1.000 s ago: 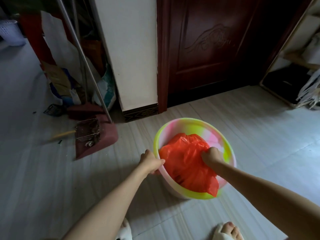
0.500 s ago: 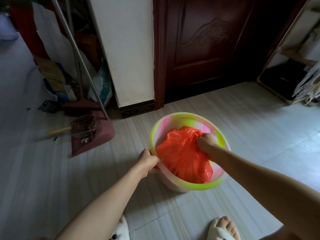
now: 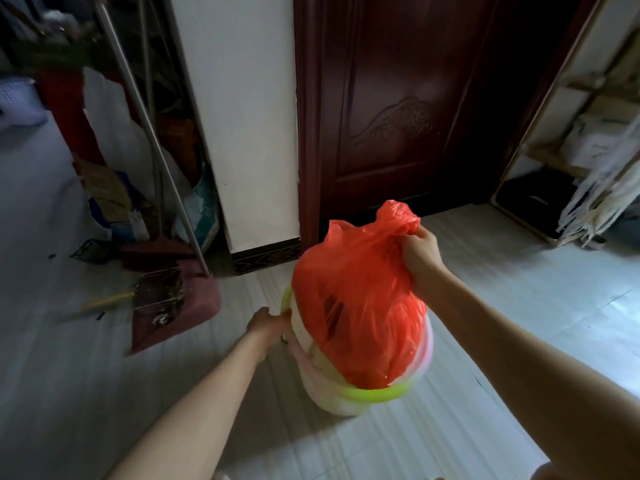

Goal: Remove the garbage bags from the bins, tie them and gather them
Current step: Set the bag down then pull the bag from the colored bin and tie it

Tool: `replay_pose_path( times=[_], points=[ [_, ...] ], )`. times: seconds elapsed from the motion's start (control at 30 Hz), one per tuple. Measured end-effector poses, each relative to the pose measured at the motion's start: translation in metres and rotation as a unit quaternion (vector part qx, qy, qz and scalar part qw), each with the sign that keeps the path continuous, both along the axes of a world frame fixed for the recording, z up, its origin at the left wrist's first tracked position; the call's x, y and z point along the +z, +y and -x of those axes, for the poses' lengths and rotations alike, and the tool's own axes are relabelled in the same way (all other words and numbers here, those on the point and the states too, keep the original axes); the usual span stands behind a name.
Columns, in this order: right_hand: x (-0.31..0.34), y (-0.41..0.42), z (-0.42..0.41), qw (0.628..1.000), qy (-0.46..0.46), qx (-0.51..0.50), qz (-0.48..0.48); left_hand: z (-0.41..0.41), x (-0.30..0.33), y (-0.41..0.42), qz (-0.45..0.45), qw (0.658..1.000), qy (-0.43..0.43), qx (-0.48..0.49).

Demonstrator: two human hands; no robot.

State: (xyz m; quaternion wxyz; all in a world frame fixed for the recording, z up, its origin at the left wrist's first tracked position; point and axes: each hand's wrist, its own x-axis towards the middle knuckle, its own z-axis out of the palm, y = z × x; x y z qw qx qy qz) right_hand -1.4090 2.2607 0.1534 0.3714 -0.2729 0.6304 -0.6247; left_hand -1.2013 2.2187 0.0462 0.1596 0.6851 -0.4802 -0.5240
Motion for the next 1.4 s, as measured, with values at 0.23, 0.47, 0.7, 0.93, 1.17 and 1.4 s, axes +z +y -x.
replay_pose_path(
  times=[0.23, 0.47, 0.7, 0.93, 1.17, 1.4],
  points=[
    [0.078, 0.011, 0.029, 0.996, 0.065, -0.049, 0.035, 0.03, 0.122, -0.019, 0.25, 0.967, 0.032, -0.03],
    [0.131, 0.068, 0.074, 0.986, 0.089, -0.131, 0.052, 0.091, 0.185, 0.037, 0.38, 0.907, 0.031, -0.18],
    [0.117, 0.141, 0.111, 0.968, 0.133, -0.211, -0.021, 0.144, 0.167, 0.074, 0.371, 0.891, 0.048, -0.258],
    [0.067, 0.232, 0.163, 0.937, 0.181, -0.261, -0.145, 0.238, 0.148, 0.136, 0.321, 0.835, 0.108, -0.434],
    [-0.018, 0.314, 0.189, 0.936, 0.174, -0.231, -0.2, 0.307, 0.109, 0.206, 0.113, 0.797, 0.146, -0.575],
    [-0.073, 0.365, 0.234, 0.909, 0.23, -0.086, -0.336, 0.368, 0.063, 0.251, 0.098, 0.695, -0.024, -0.711]
  ],
)
